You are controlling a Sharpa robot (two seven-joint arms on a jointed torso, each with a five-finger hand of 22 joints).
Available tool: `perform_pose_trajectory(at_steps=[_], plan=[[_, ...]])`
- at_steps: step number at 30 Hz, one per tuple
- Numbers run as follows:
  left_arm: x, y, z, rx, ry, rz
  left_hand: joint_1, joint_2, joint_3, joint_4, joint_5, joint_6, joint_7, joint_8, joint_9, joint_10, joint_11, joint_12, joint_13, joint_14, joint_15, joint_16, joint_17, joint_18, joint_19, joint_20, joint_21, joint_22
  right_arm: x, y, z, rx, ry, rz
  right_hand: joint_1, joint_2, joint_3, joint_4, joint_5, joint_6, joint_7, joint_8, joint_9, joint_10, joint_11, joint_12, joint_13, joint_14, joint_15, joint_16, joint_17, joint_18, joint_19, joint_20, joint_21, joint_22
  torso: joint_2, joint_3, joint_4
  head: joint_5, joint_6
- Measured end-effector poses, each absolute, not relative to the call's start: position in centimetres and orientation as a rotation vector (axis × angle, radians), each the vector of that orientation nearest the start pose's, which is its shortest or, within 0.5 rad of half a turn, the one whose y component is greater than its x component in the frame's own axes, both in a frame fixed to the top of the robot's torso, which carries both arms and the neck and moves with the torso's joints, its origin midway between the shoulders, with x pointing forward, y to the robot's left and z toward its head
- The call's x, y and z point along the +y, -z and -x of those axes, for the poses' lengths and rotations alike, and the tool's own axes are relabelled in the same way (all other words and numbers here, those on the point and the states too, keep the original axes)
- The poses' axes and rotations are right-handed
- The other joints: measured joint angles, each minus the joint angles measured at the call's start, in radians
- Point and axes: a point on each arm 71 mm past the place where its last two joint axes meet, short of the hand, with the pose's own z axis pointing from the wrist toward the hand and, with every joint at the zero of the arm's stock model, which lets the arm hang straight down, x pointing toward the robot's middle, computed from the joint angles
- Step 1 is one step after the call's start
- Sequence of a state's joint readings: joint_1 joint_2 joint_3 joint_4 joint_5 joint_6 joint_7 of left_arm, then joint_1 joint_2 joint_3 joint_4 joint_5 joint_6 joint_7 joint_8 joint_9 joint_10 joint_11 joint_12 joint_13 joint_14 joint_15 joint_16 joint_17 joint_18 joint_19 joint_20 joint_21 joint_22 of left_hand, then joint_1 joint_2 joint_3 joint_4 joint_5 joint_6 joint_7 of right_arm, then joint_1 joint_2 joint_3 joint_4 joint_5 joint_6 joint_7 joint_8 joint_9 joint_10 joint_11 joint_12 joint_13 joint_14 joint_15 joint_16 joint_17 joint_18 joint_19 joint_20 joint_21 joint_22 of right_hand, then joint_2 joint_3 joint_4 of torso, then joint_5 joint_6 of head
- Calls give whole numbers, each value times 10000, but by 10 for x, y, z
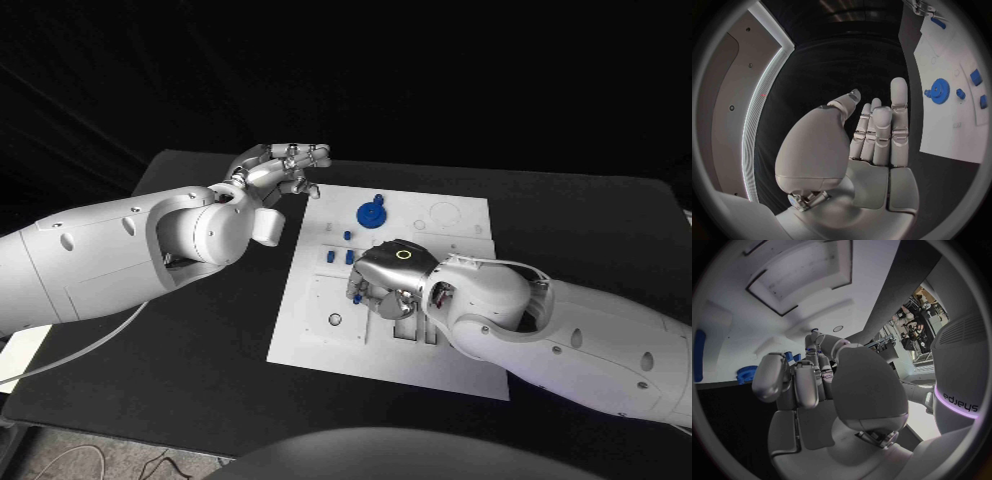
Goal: Assemble the parts on the task board
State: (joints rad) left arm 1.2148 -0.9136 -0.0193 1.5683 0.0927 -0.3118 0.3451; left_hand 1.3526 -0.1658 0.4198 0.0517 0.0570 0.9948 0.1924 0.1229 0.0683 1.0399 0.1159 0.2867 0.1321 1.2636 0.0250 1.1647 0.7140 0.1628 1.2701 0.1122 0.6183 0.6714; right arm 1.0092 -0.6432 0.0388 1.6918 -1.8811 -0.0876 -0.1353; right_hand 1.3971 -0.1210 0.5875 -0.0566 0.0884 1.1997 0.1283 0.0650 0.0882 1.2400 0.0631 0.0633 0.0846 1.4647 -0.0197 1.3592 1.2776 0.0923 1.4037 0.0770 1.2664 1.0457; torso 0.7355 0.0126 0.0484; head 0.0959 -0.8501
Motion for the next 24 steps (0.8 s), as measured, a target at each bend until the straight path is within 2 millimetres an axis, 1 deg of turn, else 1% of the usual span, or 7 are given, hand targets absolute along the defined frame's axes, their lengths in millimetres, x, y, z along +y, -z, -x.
perform_pose_trajectory(at_steps=[7, 10, 12, 15, 17, 18, 24], plan=[[233, 166, -487, 13880, 15362, 12471, 0, 0, 1, -1, 0, 0, 0, 0, 0, 0, 0, 0, -1, 0, 0, 0, 0, 0, 0, 0, 0, 1, -51, 223, -397, 16757, -7928, 7041, -175, -72, -195, 28, 168, -17, -12, -10, 5, -96, 88, 4, -43, 0, 0, 0, -30, 0, 0, 0, 0, -31, 0, -5, 4, 14, -38], [233, 166, -487, 13881, 15360, 12473, 0, 0, 1, -1, 0, 0, 0, 0, 0, 0, 0, 0, -1, 0, 0, 0, 0, 0, 0, 0, 0, 1, -51, 223, -398, 16764, -7913, 7043, -299, -103, -279, 35, 243, -85, 55, -10, 11, -258, 108, 4, -100, 0, 0, 0, -59, 0, 0, 0, -37, -72, 0, -9, 6, 15, -48], [234, 166, -487, 13882, 15358, 12474, 0, 0, 1, -1, 0, 0, 0, 0, 0, 0, 0, 0, -1, 0, 0, 0, -4, 1, 0, 0, 0, 1, -51, 223, -398, 16773, -7896, 7035, -392, -181, -371, 42, 284, -301, 134, 0, -20, -524, 165, 2, -159, 35, 46, -21, -117, -1, -29, 28, -88, -133, -1, -10, 7, 14, -49], [234, 166, -487, 13883, 15357, 12476, 0, 0, 1, -1, 0, 0, 0, 0, 1, 0, 0, 0, -2, 0, 0, 0, -8, 0, 0, 0, 0, 1, -52, 225, -398, 16790, -7862, 7006, -514, -300, -459, 40, 359, -765, 258, 10, -160, -1197, 298, 5, -210, 20, 207, -214, -337, 0, -166, 166, -293, -420, -2, -9, 6, 14, -48], [234, 166, -487, 13884, 15357, 12477, 0, 0, 1, -1, 0, 0, 0, 0, 1, 0, 0, 0, -1, 0, 0, 0, -8, 1, 0, 0, 0, 1, -53, 225, -399, 16771, -7857, 6973, -571, -357, -545, -19, 415, -1418, 244, 9, -241, -1672, 373, 2, -236, 18, 235, -329, -484, 45, -238, 238, -465, -660, -5, -8, 6, 14, -44], [234, 166, -487, 13884, 15357, 12477, 0, 0, 2, -1, 0, 0, 0, 0, 0, 0, 0, 0, -2, 0, 0, 0, -8, 0, 0, 0, 0, 1, -53, 225, -399, 16761, -7854, 6955, -579, -365, -609, -27, 415, -1606, 225, 9, -244, -1831, 390, 2, -240, 18, 235, -366, -538, 143, -253, 253, -522, -746, -6, -6, 6, 14, -42], [234, 166, -487, 13882, 15352, 12479, 38, 38, 2, -1, 0, 0, 0, 0, 1, -72, 0, 67, 10, 0, 0, 0, -8, 1, 37, 37, 0, -8, -56, 224, -399, 16604, -7886, 6797, -579, -365, -662, -55, 414, -1780, 215, 9, -243, -2039, 425, 2, -227, 18, 234, -405, -652, 155, -288, 288, -581, -890, -8, 2, 1, 18, -33]])
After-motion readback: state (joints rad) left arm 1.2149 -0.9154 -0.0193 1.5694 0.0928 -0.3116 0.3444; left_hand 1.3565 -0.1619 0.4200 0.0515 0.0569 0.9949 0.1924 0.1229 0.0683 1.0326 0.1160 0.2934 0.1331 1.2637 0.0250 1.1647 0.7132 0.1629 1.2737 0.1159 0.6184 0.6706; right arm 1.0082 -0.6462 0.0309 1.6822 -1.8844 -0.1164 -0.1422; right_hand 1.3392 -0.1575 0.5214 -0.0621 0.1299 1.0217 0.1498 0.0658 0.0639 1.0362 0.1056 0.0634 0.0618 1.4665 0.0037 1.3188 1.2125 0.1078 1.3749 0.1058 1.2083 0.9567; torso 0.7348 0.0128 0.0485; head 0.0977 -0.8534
